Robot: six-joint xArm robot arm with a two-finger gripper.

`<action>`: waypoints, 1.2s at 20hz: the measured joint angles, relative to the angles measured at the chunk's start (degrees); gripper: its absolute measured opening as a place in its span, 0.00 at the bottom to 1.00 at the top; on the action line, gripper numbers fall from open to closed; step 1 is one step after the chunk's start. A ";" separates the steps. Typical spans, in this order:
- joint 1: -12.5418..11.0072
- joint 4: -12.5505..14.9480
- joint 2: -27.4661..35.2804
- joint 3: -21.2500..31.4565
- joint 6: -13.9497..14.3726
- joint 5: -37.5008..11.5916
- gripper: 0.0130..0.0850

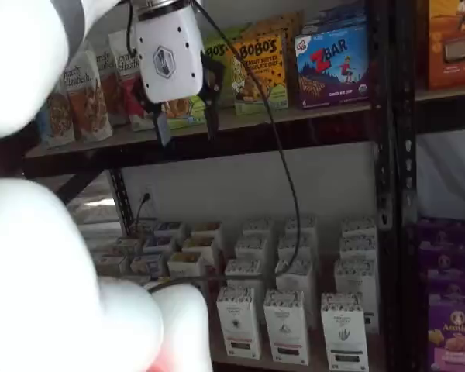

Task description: Pick up the white box with a green strip in the middle, on the bottom shelf, the sixth box from the left

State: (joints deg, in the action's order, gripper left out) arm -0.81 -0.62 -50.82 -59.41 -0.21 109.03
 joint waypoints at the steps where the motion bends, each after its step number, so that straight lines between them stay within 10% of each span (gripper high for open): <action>1: -1.21 -0.40 -0.60 2.05 -1.05 -1.95 1.00; 10: -9.39 -1.68 -1.97 23.15 -9.38 -23.34 1.00; 24: -10.31 -1.83 20.53 40.76 -11.92 -63.78 1.00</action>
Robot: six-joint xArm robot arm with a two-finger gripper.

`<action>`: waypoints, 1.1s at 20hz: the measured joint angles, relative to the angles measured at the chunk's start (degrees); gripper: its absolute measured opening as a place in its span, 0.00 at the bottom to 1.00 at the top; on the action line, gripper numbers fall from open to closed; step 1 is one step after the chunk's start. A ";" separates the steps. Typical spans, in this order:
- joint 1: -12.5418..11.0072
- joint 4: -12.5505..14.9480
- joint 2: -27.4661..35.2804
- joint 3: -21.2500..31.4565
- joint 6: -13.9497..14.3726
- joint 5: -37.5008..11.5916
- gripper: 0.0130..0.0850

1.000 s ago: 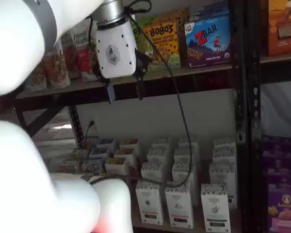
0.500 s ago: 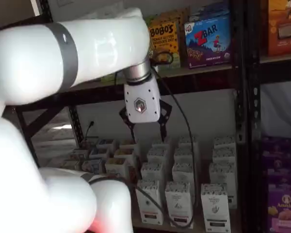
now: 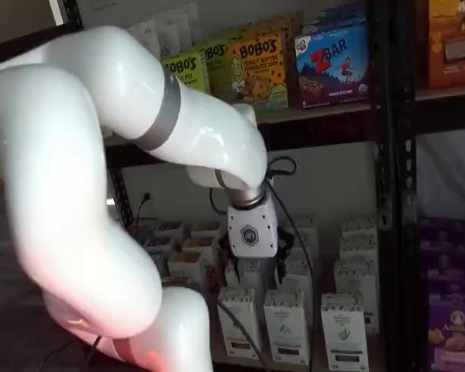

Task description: Pick up the white box with a green strip in the middle, on the bottom shelf, the sixth box from the left

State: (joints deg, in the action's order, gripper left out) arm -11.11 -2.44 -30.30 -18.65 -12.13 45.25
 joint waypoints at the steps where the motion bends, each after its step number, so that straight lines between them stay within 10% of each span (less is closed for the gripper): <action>1: 0.15 -0.41 3.11 0.12 -0.29 -3.11 1.00; 12: 0.76 -5.63 33.19 -6.16 -5.54 -27.06 1.00; 22: -2.08 2.15 49.72 -16.61 -1.05 -34.41 1.00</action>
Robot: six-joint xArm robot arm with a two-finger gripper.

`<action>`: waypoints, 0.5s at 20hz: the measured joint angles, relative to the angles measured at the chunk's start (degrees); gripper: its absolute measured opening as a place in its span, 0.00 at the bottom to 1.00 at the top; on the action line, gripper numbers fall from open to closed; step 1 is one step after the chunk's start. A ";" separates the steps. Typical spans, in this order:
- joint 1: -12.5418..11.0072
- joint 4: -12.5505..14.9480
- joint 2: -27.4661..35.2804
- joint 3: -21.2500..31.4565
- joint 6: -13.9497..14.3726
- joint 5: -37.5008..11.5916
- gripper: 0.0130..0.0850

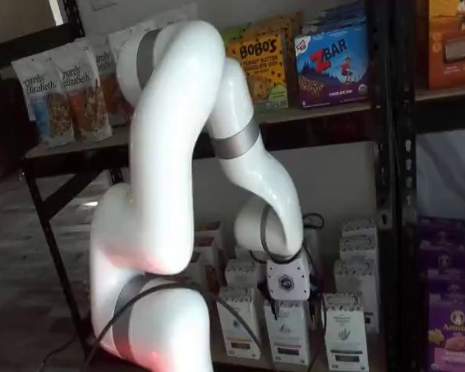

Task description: Pick up the white box with a green strip in the middle, on the bottom shelf, the sixth box from the left

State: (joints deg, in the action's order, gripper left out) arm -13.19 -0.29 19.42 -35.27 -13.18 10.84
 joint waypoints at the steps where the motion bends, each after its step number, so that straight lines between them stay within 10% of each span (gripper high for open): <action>1: -0.17 0.05 0.87 -0.82 -0.16 -0.20 1.00; 10: -1.81 -4.96 9.06 -9.54 -6.71 -0.99 1.00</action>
State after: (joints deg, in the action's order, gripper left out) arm -15.01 -5.25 28.48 -44.80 -19.89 9.85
